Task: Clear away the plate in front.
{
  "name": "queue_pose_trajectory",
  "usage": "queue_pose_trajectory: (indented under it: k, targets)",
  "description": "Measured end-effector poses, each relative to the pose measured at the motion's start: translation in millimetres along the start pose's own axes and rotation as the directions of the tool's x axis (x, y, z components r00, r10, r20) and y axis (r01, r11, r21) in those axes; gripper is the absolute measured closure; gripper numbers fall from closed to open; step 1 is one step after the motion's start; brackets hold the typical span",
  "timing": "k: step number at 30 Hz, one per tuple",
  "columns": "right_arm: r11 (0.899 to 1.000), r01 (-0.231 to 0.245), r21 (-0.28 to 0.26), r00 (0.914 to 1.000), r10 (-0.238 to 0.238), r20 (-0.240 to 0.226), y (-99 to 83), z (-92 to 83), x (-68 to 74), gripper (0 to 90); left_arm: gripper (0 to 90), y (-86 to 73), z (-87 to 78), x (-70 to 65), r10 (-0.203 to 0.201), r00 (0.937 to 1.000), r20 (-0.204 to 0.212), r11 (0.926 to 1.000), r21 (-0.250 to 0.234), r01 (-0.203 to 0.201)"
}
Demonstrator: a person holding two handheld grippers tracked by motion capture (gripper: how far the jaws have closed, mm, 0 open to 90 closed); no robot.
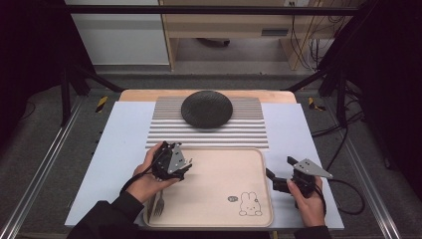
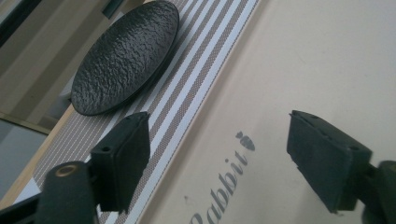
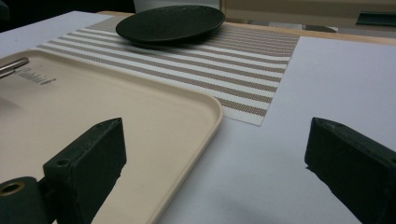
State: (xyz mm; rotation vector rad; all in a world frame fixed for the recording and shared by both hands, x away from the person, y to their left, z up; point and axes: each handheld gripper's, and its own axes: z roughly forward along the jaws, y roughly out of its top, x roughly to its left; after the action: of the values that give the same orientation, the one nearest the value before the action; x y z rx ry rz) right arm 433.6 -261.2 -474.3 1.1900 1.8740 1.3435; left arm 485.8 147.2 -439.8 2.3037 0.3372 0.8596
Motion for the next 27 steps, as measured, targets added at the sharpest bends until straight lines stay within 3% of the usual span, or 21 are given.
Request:
queue_pose_trajectory:
  k: [5,9,13,16,21,27]
  targets:
    - [1.0,0.001,-0.002,1.0,-0.001,0.005,-0.6,-4.2,0.2,5.3,14.0,15.7,12.3,3.6,0.028,0.9996,0.009,0.9996,0.009,-0.029]
    - [1.0,-0.002,-0.013,0.9999,0.002,0.013,-2.8,-12.5,-0.7,5.2,14.2,27.9,21.3,8.5,0.054,0.9985,0.012,0.9983,0.02,-0.054]
    - [1.0,-0.009,-0.023,0.9996,0.01,0.025,-5.6,-21.8,-2.9,5.1,14.0,38.0,33.9,16.1,0.111,0.9936,0.019,0.993,0.038,-0.112]
    - [1.0,-0.012,-0.028,0.9994,0.013,0.031,-6.1,-23.8,-5.1,5.1,14.7,43.4,41.2,24.0,0.139,0.9903,0.01,0.9894,0.042,-0.139]
    - [1.0,0.011,-0.007,0.9996,-0.01,0.028,-7.1,-19.9,-3.5,5.0,15.1,48.6,51.1,36.1,0.137,0.9903,-0.022,0.9903,0.024,-0.137]
    - [1.0,0.029,0.011,0.9988,-0.03,0.038,-8.7,-16.3,-1.0,5.0,14.8,49.3,59.6,48.9,0.155,0.9854,-0.07,0.9878,0.005,-0.155]
